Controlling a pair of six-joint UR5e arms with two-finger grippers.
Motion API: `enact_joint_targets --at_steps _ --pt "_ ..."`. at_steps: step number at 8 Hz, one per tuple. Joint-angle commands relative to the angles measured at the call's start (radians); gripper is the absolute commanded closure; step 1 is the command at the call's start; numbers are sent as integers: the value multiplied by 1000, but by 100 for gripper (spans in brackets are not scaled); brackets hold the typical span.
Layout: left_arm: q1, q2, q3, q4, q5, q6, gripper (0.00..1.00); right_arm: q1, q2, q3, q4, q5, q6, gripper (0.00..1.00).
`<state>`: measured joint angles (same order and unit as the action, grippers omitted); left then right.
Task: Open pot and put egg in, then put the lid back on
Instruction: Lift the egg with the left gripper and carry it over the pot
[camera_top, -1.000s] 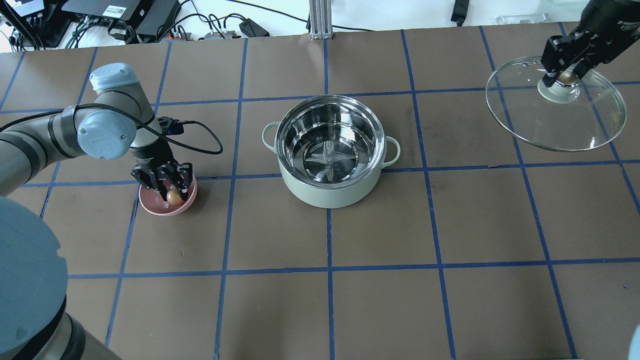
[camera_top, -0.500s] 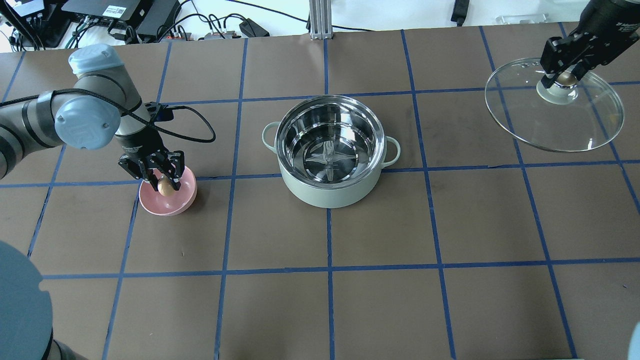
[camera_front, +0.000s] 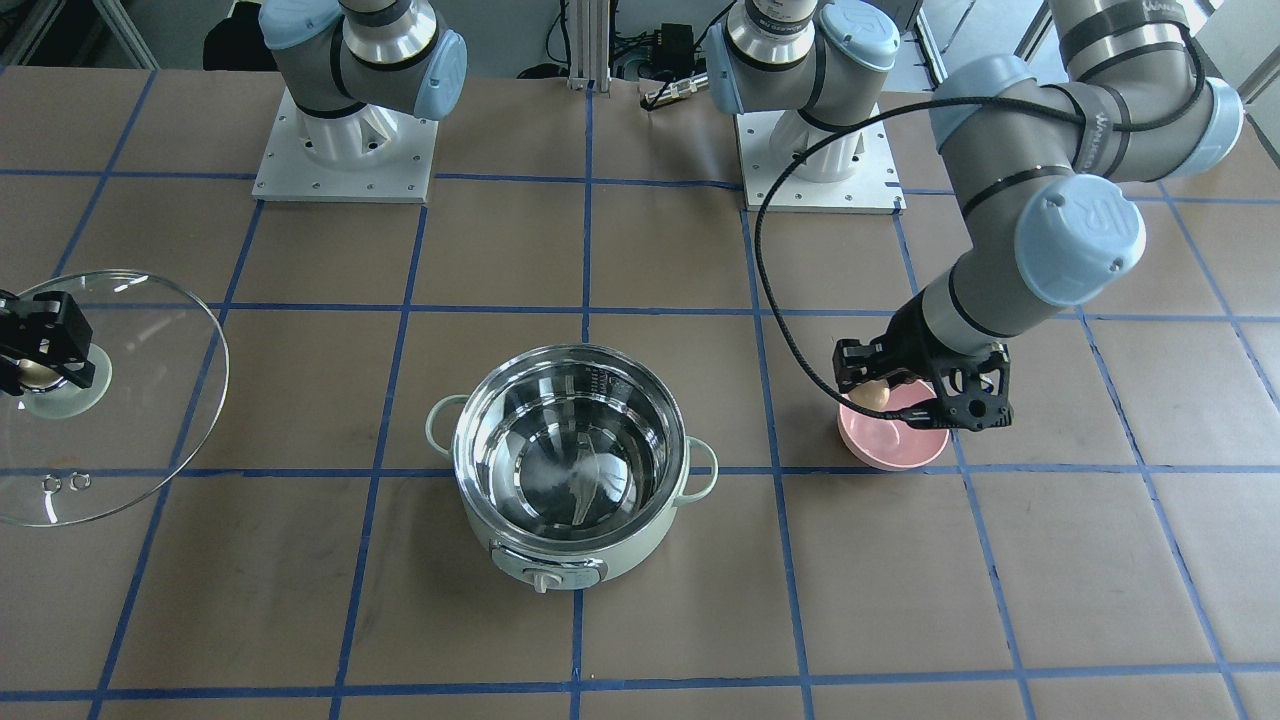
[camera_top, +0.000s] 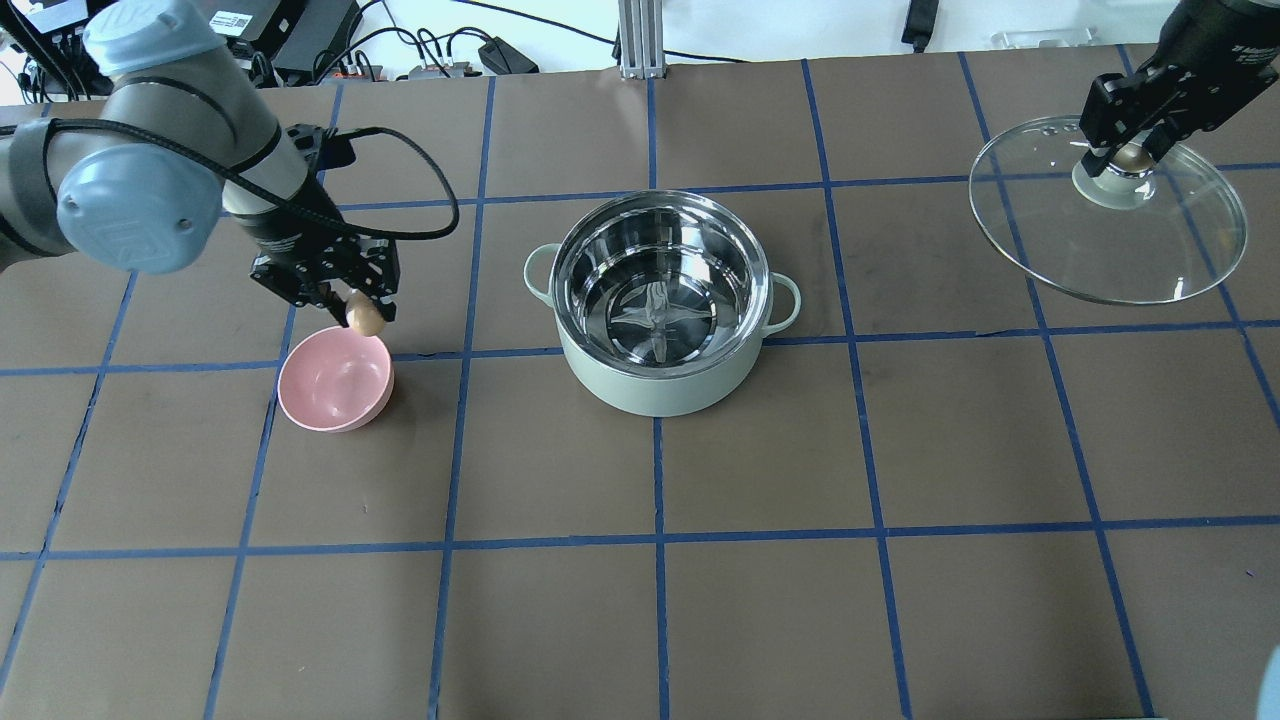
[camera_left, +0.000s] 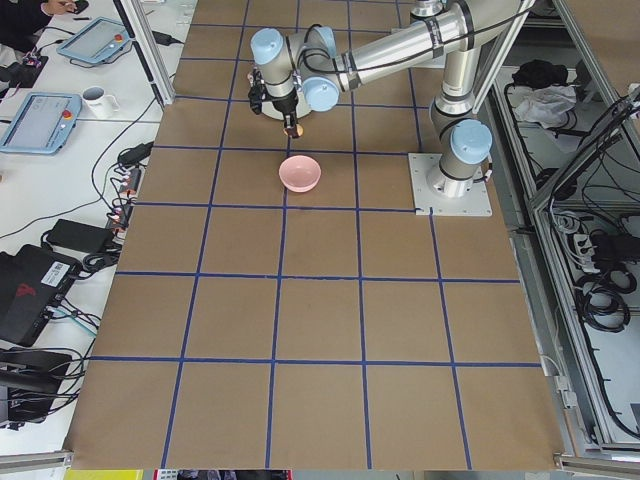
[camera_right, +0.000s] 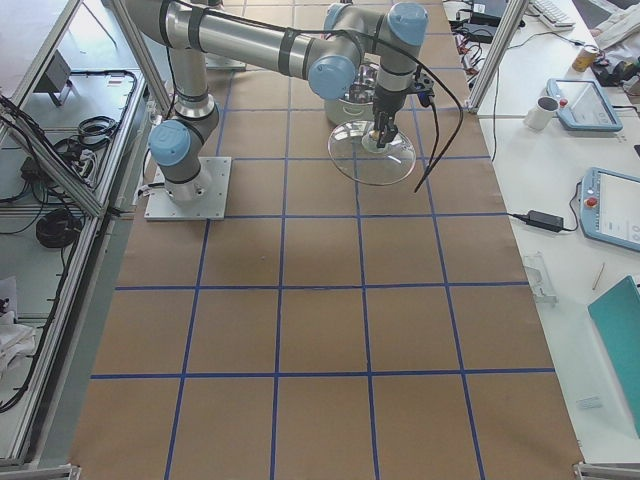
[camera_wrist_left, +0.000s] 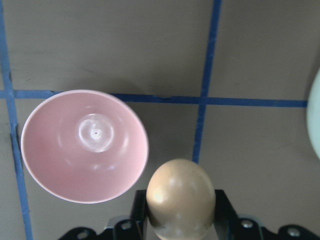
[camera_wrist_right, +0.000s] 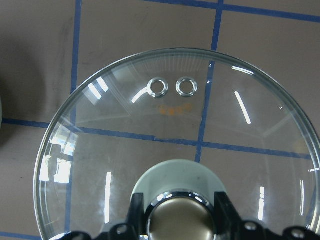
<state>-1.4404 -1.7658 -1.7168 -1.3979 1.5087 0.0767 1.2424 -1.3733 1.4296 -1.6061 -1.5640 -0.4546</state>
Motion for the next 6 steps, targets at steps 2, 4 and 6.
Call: enact_joint_targets --at_steps 2,4,6 --pt "-354 -10 83 170 -28 -274 100 2 -1 2 0 2 5 100" --pt "-457 -142 86 374 -27 -330 100 0 0 2 2 1 5 100" --pt "-480 -256 104 448 -27 -342 100 0 0 2 2 1 5 100"
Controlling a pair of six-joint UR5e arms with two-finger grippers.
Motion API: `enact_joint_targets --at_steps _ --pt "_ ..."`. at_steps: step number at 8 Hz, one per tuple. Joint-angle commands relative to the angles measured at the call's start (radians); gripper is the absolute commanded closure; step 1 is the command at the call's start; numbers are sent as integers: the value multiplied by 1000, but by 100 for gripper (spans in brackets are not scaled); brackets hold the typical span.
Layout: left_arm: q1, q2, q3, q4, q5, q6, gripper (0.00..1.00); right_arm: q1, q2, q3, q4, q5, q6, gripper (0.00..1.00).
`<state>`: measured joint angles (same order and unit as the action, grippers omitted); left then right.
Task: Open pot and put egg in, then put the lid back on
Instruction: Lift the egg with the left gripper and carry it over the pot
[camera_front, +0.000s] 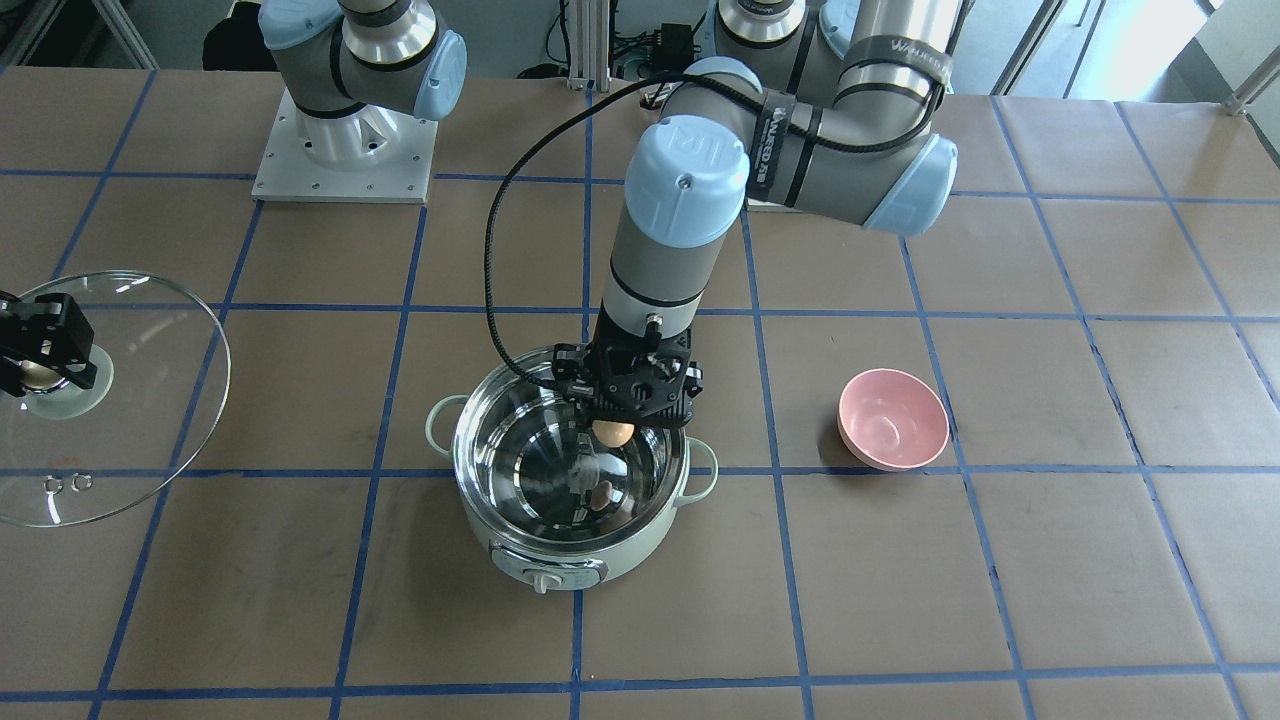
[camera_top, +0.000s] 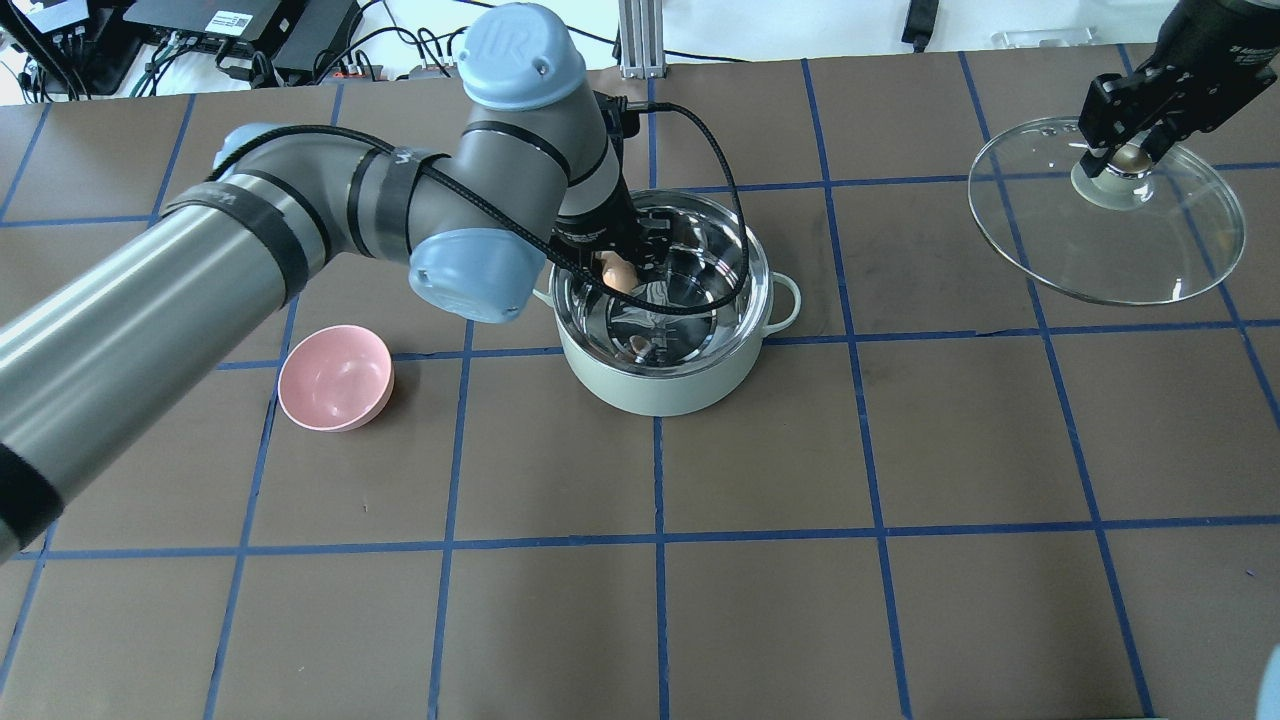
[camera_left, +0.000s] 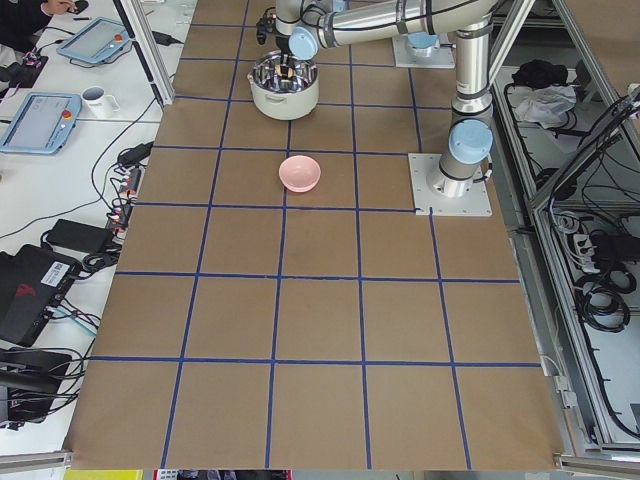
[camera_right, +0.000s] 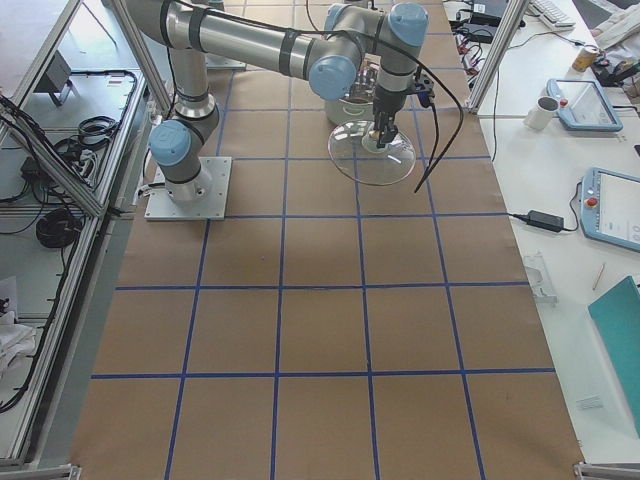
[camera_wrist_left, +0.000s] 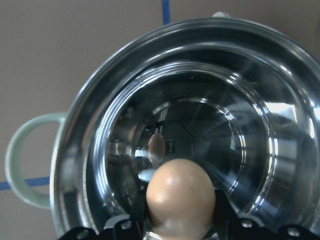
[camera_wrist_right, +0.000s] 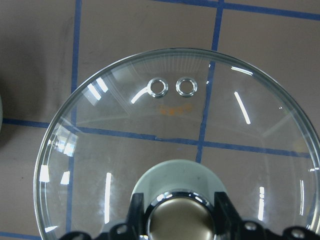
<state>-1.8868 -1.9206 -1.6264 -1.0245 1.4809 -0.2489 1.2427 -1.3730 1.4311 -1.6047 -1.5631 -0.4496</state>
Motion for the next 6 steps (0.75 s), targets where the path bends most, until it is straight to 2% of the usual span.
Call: enact_joint_targets --at_steps 1,5,6 --pt "-34 -113 19 77 1 -18 100 0 -1 2 0 1 2 100" --pt "-35 -149 16 95 -27 -16 100 1 -8 0 0 3 5 100" --pt "-37 -150 10 89 -27 -16 79 3 -11 -1 -1 26 18 100"
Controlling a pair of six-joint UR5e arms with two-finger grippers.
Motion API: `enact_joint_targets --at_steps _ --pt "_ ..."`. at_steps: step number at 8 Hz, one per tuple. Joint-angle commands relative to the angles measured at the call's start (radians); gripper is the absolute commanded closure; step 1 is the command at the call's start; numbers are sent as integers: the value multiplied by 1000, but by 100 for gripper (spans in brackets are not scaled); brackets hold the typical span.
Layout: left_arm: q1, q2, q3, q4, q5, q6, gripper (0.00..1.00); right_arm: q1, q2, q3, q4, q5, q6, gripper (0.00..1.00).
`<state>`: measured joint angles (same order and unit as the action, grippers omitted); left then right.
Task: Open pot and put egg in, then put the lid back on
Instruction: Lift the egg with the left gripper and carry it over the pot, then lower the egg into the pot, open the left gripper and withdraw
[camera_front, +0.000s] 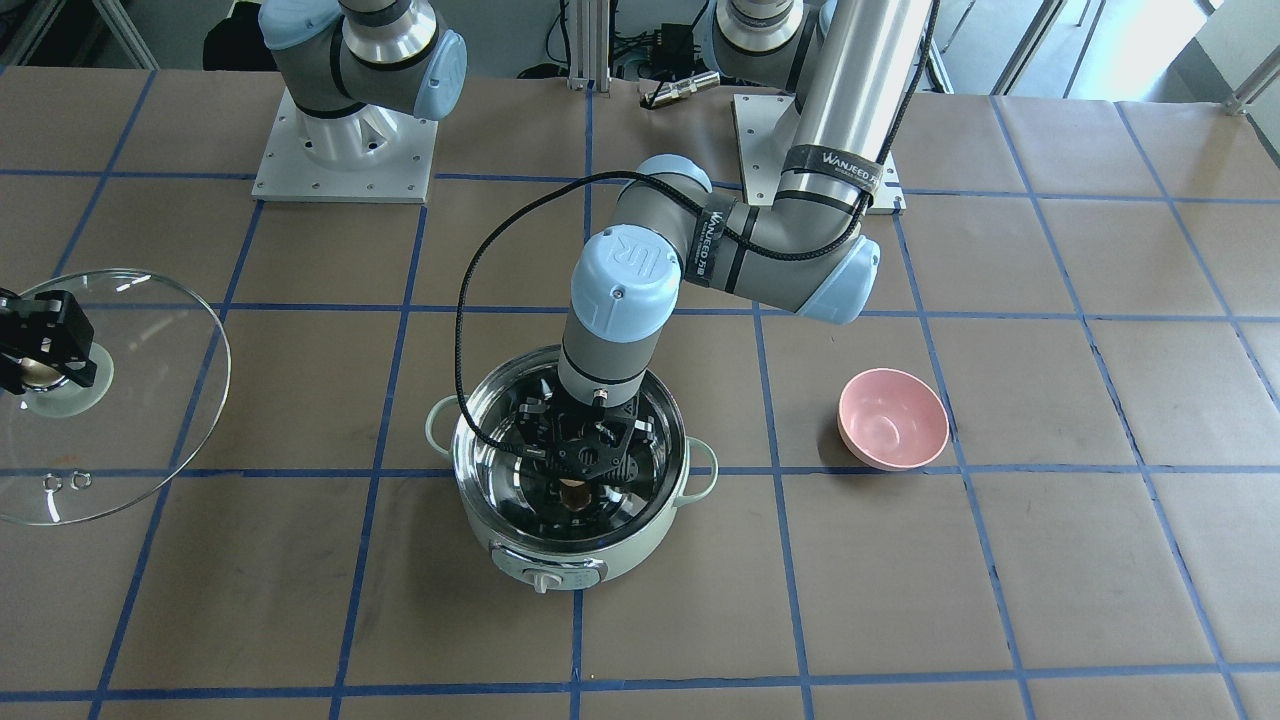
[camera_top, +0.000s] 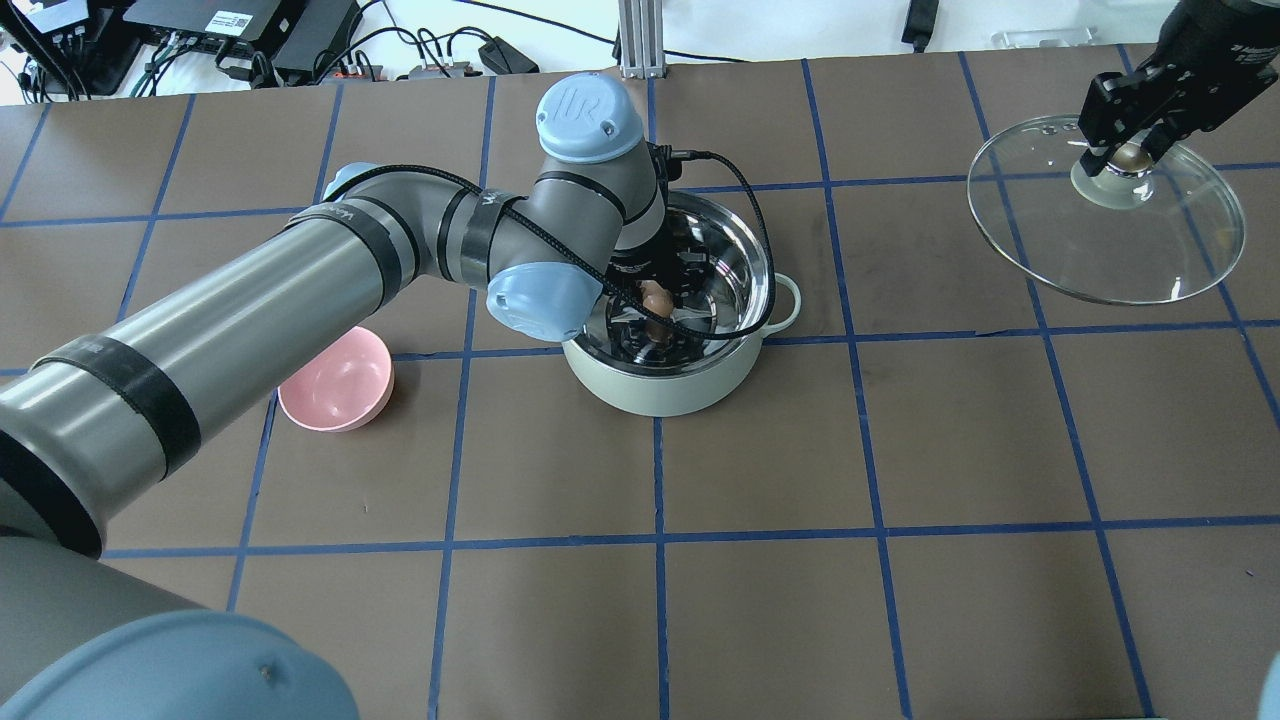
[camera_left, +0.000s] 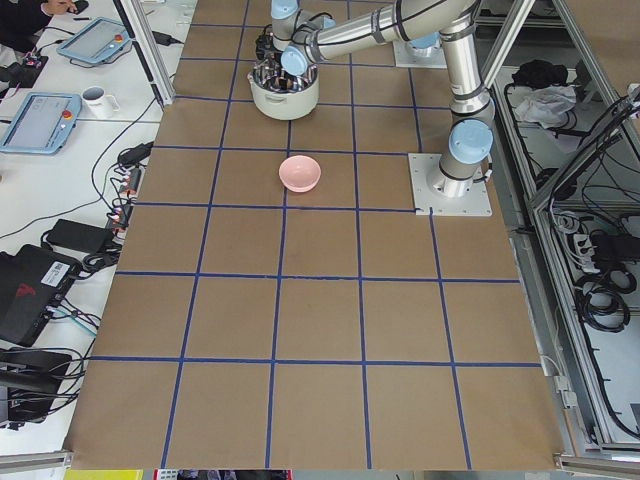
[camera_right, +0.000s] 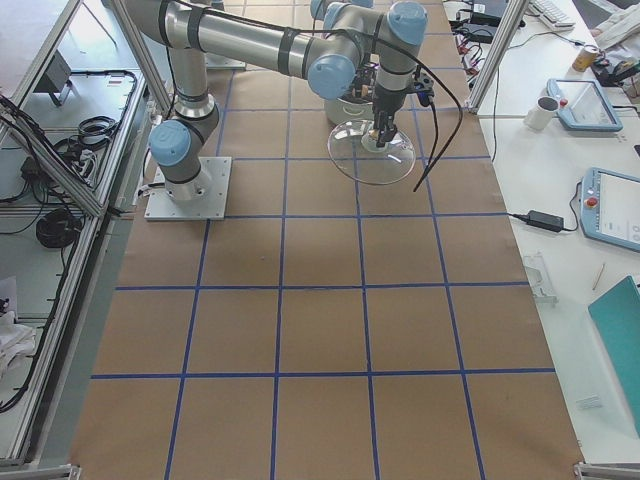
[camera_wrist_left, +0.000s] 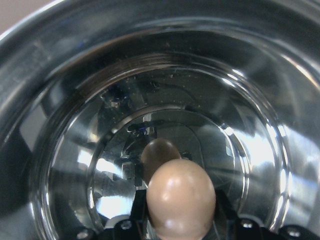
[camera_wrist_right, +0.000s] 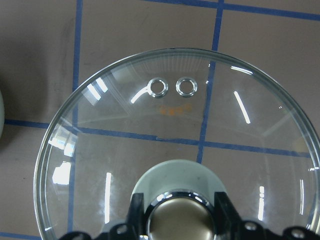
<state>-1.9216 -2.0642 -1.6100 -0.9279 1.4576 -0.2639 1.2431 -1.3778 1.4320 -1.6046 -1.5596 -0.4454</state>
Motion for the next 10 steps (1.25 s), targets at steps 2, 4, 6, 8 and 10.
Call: enact_joint_targets --at_steps 2,4,6,8,10 --pt "-2 21 -1 -8 6 9 3 10 -7 -4 0 24 43 100" --pt "-2 120 10 -139 4 3 0 36 -9 -5 0 24 101 100" --pt "21 273 60 -399 6 15 0 99 -12 -15 -1 23 187 100" --pt "103 358 136 -632 13 17 0 189 -23 -15 -12 21 327 100" --pt "180 456 143 -817 36 156 0 307 -18 -15 -61 21 516 100"
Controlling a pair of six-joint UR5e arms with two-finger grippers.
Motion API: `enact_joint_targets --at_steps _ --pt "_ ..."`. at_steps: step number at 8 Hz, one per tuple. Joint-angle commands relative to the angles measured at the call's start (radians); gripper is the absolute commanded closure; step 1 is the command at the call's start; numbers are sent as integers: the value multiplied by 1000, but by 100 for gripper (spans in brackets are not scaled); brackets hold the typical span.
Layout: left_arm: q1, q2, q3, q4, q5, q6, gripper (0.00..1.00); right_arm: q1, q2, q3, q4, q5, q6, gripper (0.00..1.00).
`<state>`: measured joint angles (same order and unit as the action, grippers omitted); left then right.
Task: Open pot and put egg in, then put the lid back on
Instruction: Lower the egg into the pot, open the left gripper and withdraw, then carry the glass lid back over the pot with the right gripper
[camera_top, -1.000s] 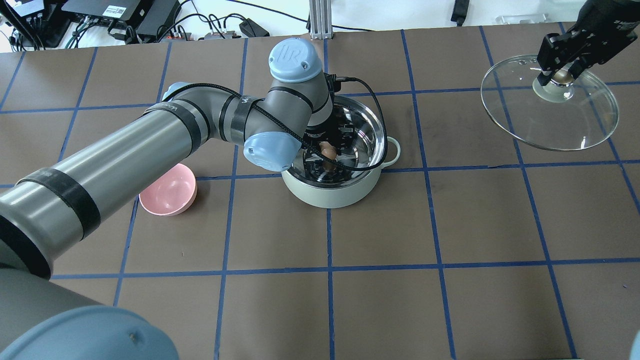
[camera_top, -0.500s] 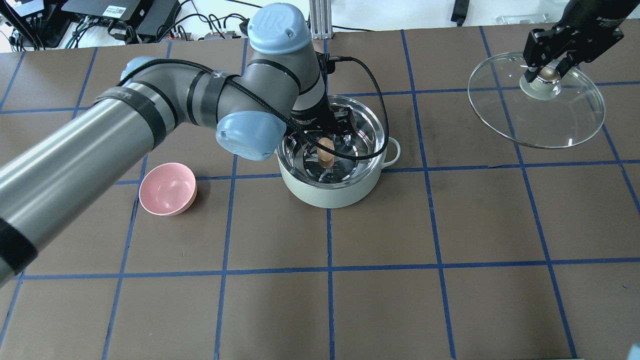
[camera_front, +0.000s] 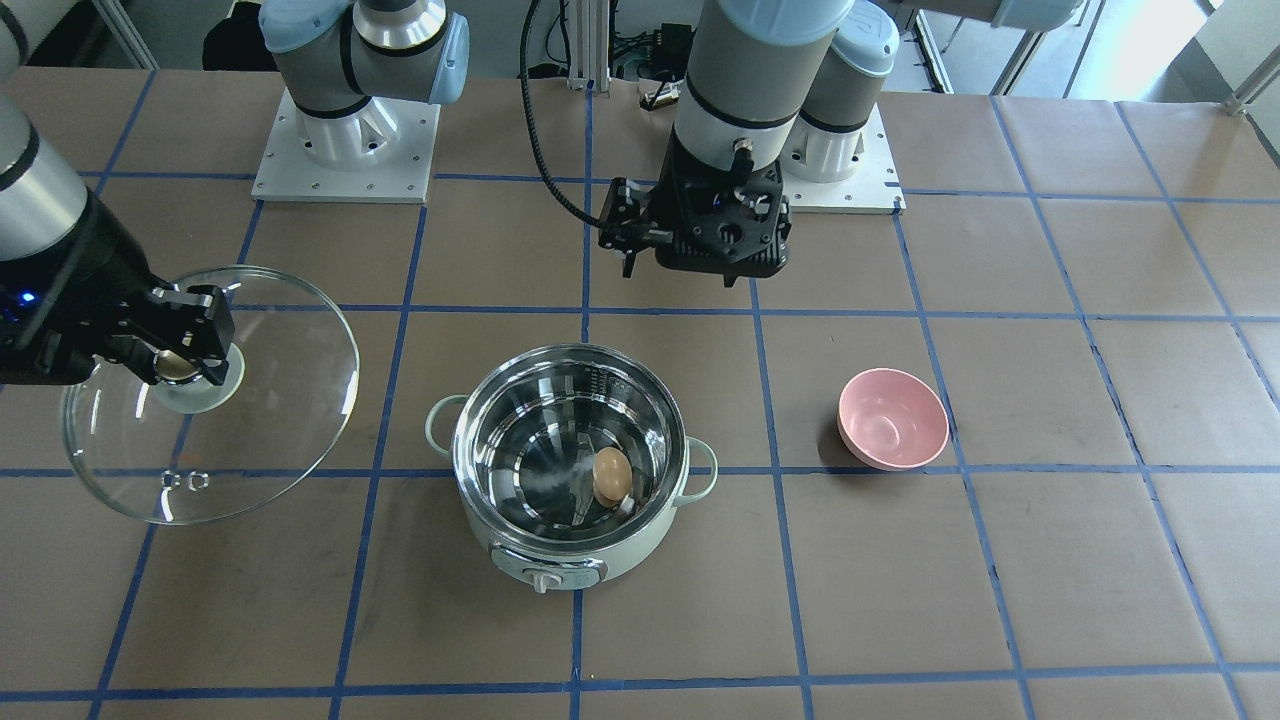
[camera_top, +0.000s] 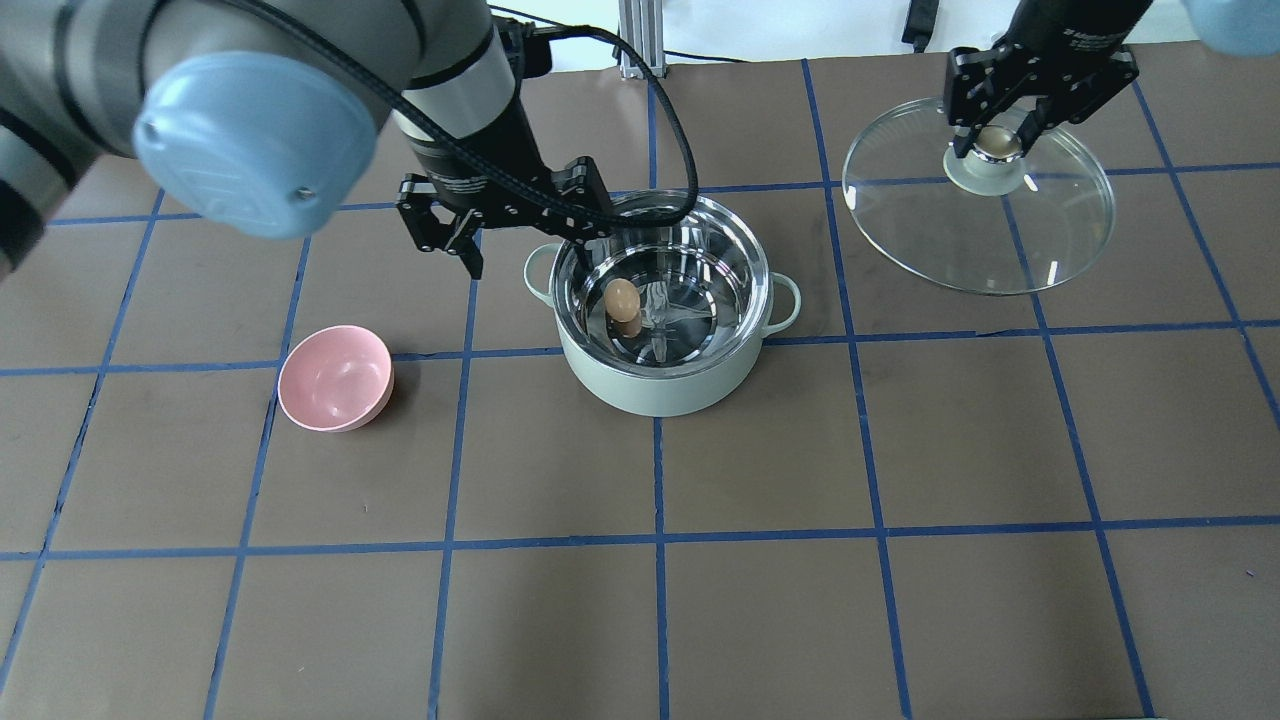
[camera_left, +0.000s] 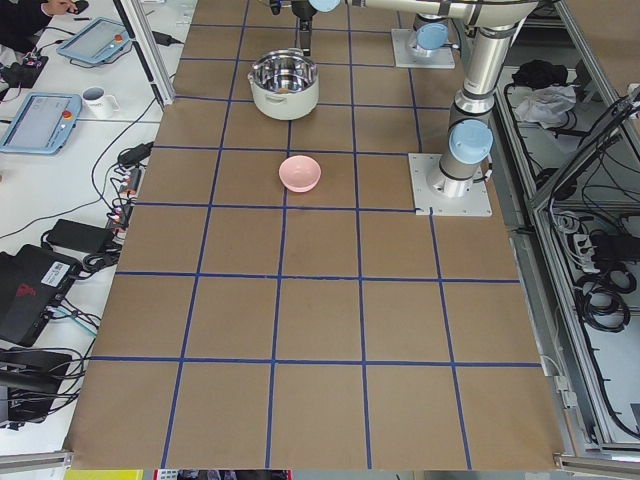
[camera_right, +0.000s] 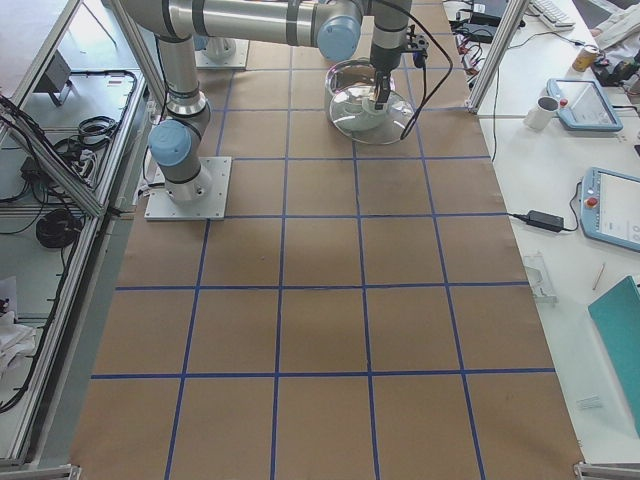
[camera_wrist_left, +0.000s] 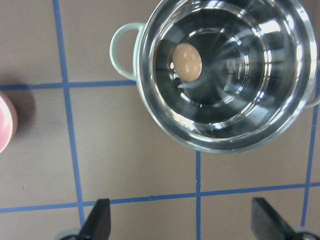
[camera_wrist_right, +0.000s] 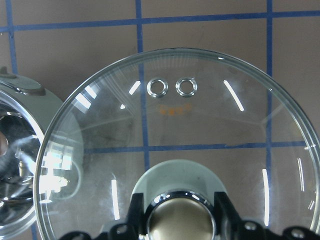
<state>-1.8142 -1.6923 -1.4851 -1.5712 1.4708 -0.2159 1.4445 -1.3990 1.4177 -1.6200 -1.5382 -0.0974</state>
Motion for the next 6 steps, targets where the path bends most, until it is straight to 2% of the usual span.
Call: enact_joint_targets --at_steps 1,2,4,6 --pt "132 104 14 -235 70 140 0 167 8 4 -76 0 258 100" --pt "165 120 26 -227 116 159 0 219 26 6 -124 1 328 100" --pt "196 146 29 -194 117 190 0 353 76 7 -214 -8 482 100" --pt "207 144 26 -191 112 191 0 414 123 12 -273 -13 554 100"
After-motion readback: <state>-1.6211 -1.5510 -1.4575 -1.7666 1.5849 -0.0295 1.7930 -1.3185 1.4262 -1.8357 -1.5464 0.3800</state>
